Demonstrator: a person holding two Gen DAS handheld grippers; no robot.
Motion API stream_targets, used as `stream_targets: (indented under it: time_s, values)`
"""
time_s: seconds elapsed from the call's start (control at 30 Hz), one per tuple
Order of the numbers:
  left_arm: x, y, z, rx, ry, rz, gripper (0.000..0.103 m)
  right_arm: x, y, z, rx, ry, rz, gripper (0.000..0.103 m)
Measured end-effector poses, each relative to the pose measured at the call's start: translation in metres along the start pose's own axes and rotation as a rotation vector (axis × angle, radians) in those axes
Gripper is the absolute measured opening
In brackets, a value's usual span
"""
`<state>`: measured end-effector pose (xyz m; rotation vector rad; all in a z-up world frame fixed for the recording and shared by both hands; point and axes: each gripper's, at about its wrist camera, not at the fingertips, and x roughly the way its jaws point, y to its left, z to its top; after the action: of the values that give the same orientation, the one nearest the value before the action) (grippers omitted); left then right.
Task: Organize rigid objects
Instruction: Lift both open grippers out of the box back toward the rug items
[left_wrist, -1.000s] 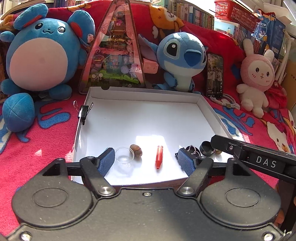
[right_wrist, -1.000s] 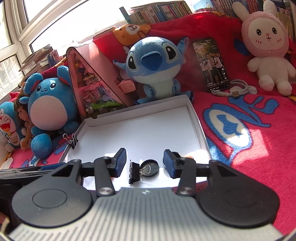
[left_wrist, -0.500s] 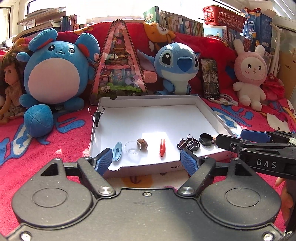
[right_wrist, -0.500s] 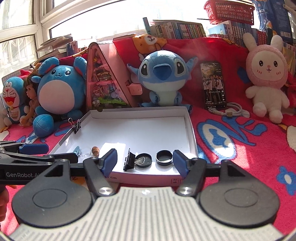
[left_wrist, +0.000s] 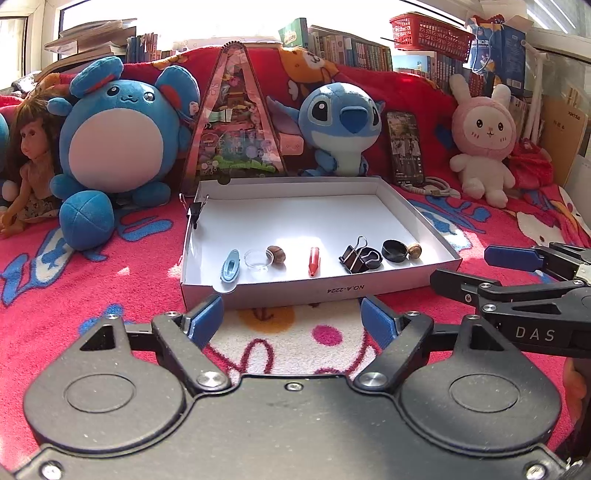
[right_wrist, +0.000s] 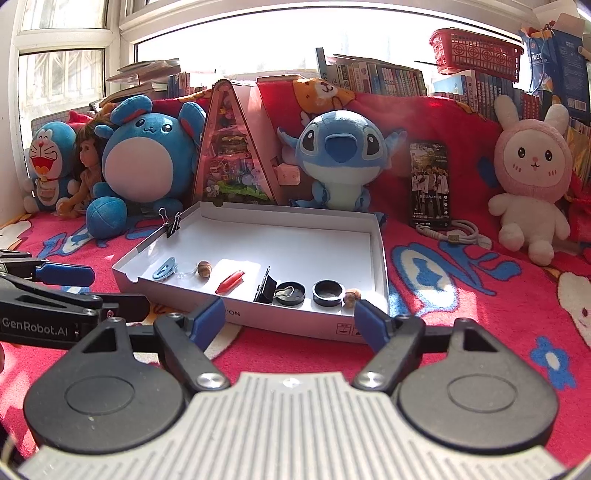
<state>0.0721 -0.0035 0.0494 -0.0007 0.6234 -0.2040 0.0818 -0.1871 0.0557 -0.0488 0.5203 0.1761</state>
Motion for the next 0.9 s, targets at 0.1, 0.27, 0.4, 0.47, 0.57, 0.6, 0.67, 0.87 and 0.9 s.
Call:
stream_targets:
  time_s: [0.1, 0.27, 0.4, 0.47, 0.57, 0.6, 0.67, 0.87, 0.9]
  values:
    - [-0.005, -0.002, -0.006, 0.001, -0.008, 0.002, 0.081, -0.004, 0.001, -0.005, -0.006, -0.001, 0.005, 0.087]
    - [-0.011, -0.004, -0.018, 0.013, -0.008, 0.004, 0.082, -0.009, 0.005, -0.014, -0.024, -0.001, 0.007, 0.087]
    - [-0.014, -0.005, -0.026, 0.018, 0.001, 0.005, 0.082, -0.012, 0.009, -0.021, -0.04, 0.004, 0.009, 0.088]
    - [-0.015, -0.005, -0.031, 0.023, 0.003, 0.004, 0.082, -0.014, 0.01, -0.025, -0.044, 0.008, 0.012, 0.088]
    - [-0.018, -0.007, -0.038, 0.033, 0.007, 0.007, 0.082, -0.017, 0.011, -0.03, -0.052, 0.009, 0.014, 0.088]
    - [-0.019, -0.007, -0.04, 0.036, 0.01, 0.007, 0.082, -0.019, 0.012, -0.031, -0.055, 0.01, 0.014, 0.088]
    - [-0.02, -0.008, -0.045, 0.041, 0.018, 0.004, 0.082, -0.021, 0.014, -0.035, -0.066, 0.012, 0.015, 0.088]
    - [-0.024, -0.007, -0.057, 0.048, 0.038, -0.003, 0.082, -0.025, 0.018, -0.045, -0.083, 0.029, 0.017, 0.088]
    - [-0.025, -0.006, -0.059, 0.047, 0.041, -0.004, 0.081, -0.026, 0.018, -0.047, -0.082, 0.033, 0.017, 0.088]
